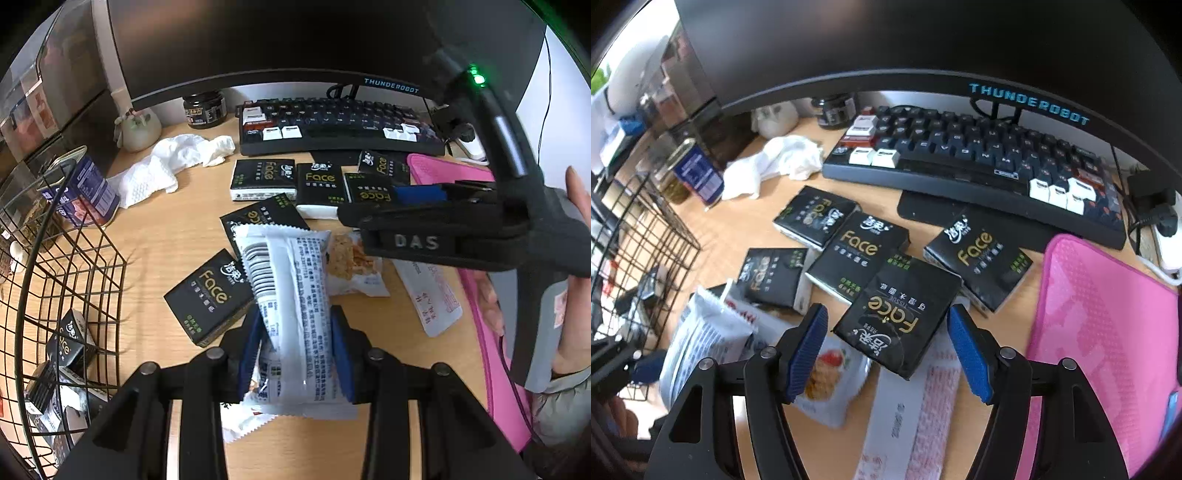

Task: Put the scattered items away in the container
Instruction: 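Grasp a black Face tissue pack with the right tool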

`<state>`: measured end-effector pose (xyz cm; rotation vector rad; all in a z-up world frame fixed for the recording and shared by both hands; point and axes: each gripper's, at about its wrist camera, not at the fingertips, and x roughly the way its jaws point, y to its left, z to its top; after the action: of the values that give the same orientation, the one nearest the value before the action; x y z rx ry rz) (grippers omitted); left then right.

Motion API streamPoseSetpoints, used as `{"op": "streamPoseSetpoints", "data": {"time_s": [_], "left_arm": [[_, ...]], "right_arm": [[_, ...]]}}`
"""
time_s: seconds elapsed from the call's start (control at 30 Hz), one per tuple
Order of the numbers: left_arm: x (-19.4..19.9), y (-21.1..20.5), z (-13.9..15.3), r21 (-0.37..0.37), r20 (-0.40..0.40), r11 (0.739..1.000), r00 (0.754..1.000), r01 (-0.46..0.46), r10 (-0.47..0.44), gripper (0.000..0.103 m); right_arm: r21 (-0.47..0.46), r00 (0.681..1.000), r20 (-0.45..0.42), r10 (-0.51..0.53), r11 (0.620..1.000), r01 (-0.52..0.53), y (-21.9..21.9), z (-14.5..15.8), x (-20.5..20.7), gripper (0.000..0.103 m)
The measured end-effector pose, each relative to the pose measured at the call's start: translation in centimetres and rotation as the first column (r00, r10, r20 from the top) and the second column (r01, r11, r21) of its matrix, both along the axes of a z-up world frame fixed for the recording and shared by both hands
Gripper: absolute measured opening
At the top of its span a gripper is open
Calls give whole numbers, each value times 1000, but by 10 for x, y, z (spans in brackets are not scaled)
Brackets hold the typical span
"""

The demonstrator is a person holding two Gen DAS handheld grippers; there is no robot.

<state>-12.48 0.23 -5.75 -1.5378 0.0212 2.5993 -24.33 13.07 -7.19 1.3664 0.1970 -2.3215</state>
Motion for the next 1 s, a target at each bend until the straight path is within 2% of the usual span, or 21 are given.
{"op": "streamPoseSetpoints", "data": {"time_s": [0.07, 0.2, 0.3, 0.53, 0.77, 0.9, 0.93, 1.0], "left_arm": [[0, -2, -1, 3, 3, 1000, 1000, 2, -2, 40], [2, -5, -2, 7, 4, 1000, 1000, -2, 2, 40], [5, -5, 0, 6, -2, 1000, 1000, -1, 1, 40], [18, -3, 7, -2, -16, 1000, 1000, -3, 3, 40], [34, 5, -5, -22, 4, 1000, 1000, 2, -2, 41], [39, 12, -10, -45, 8, 999, 1000, 17, -16, 60], [40, 13, -11, -49, 7, 999, 1000, 20, -20, 61], [41, 15, -13, -47, 16, 998, 999, 31, -30, 63]], "right_arm": [[20, 1000, -14, 2, 1000, -2, -3, -2, -1, 68], [40, 1000, -14, 9, 999, -8, 0, -3, 1, 55], [45, 1000, -13, 11, 999, -11, 7, 0, 8, 51], [16, 999, 13, 36, 999, -36, 32, 8, 50, 49], [21, 998, 14, 57, 998, -57, 55, 6, 104, 49], [28, 999, -2, 39, 999, -39, 62, 2, 110, 52], [25, 999, -8, 34, 999, -34, 63, 2, 110, 56], [18, 999, -25, 27, 999, -26, 65, 3, 109, 60]]}}
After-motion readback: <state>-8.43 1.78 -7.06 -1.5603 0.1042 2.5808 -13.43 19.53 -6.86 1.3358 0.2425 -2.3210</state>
